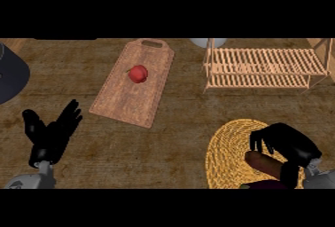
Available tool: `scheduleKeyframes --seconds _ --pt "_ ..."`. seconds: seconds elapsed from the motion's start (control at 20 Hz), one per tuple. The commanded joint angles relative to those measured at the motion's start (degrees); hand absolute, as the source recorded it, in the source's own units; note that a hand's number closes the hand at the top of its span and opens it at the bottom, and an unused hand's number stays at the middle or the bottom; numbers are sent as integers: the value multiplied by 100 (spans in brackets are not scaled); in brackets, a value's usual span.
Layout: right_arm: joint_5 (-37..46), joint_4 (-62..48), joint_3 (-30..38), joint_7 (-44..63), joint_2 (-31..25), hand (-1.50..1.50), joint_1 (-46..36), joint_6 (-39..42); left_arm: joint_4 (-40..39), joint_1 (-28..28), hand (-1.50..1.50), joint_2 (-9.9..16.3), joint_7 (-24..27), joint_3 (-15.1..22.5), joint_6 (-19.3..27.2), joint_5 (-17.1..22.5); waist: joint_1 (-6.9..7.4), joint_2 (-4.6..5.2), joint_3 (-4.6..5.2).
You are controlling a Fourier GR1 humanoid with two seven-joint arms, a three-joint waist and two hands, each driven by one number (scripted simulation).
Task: Pick the sweet potato from the placemat and place it in the tiered shelf
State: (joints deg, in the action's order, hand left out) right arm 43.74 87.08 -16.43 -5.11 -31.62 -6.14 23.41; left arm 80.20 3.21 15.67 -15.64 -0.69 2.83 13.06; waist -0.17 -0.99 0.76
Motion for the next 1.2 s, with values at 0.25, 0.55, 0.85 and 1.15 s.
scheduleKeyframes --seconds 0.25,0.55,0.85,1.15 --pt "-285 695 48 2484 2127 150 -300 0 -277 -295 0 -316 140 206 58 -169 -3 87 -68" --pt "-492 2683 320 3260 2419 150 -395 -60 -112 -218 0 -134 -185 34 106 -126 -91 52 -70" --pt "-420 4359 673 4612 2561 150 -1103 303 -418 27 0 -41 -107 -164 4 -57 -122 65 -64" --pt "-1217 4598 1786 6181 2463 150 -2715 1177 -319 -383 0 -291 306 96 -8 -285 -3 80 -62"
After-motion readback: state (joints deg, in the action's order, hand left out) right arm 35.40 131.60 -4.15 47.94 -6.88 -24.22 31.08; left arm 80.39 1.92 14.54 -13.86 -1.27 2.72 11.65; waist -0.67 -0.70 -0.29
